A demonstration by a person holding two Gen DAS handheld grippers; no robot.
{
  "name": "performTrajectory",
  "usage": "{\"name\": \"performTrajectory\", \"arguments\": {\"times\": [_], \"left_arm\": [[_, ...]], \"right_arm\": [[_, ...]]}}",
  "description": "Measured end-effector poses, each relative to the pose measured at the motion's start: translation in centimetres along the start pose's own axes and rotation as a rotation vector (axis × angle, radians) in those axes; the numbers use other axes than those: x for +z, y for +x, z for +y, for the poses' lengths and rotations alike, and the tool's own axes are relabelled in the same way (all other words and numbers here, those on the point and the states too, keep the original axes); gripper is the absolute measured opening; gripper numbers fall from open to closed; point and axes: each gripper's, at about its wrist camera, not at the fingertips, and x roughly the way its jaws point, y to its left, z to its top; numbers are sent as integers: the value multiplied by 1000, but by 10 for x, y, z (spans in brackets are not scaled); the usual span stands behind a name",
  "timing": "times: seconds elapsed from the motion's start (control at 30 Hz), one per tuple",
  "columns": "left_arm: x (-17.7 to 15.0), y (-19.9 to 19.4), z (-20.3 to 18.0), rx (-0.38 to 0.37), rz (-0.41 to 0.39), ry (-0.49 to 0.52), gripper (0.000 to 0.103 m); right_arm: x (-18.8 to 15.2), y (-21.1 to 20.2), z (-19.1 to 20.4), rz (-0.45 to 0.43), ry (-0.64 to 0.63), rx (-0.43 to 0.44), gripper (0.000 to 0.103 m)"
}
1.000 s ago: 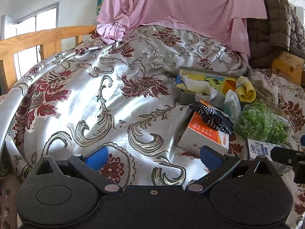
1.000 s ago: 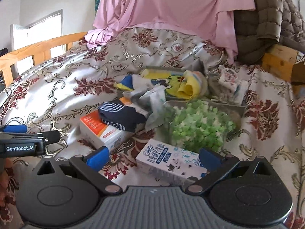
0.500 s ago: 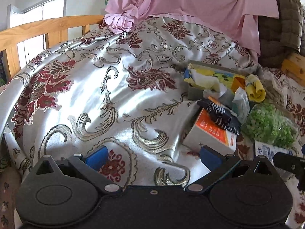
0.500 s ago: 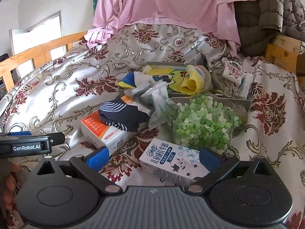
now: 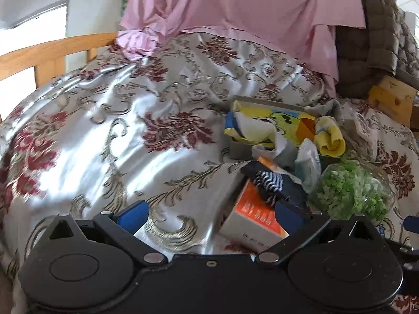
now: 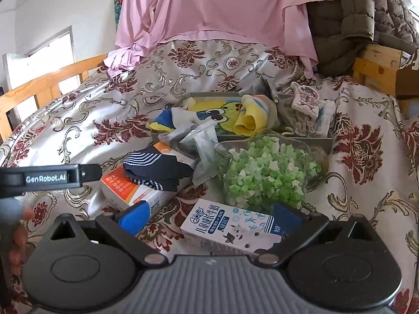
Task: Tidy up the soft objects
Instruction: 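Move the left tool to the navy striped sock while the right tool reaches toward the white plastic bag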
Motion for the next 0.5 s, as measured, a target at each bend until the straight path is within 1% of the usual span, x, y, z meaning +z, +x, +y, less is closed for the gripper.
{"name": "performTrajectory", "arguments": {"times": [0.2,0.3,0.4,0.5], "left_arm": [[12,6,-10,-52,-14,111,102],[15,9,-14,-102,-21,160,102],[17,14,-16,-152,-11,191,102],[13,17,-17,-166,-31,195,102]], "right_arm": [[0,1,-2,3,20,-7,103],[0,1,-3,-2,23,-12,103],[2,2,-7,-10,38,-27,103],[4,2,-14,-19,77,-46,103]]}}
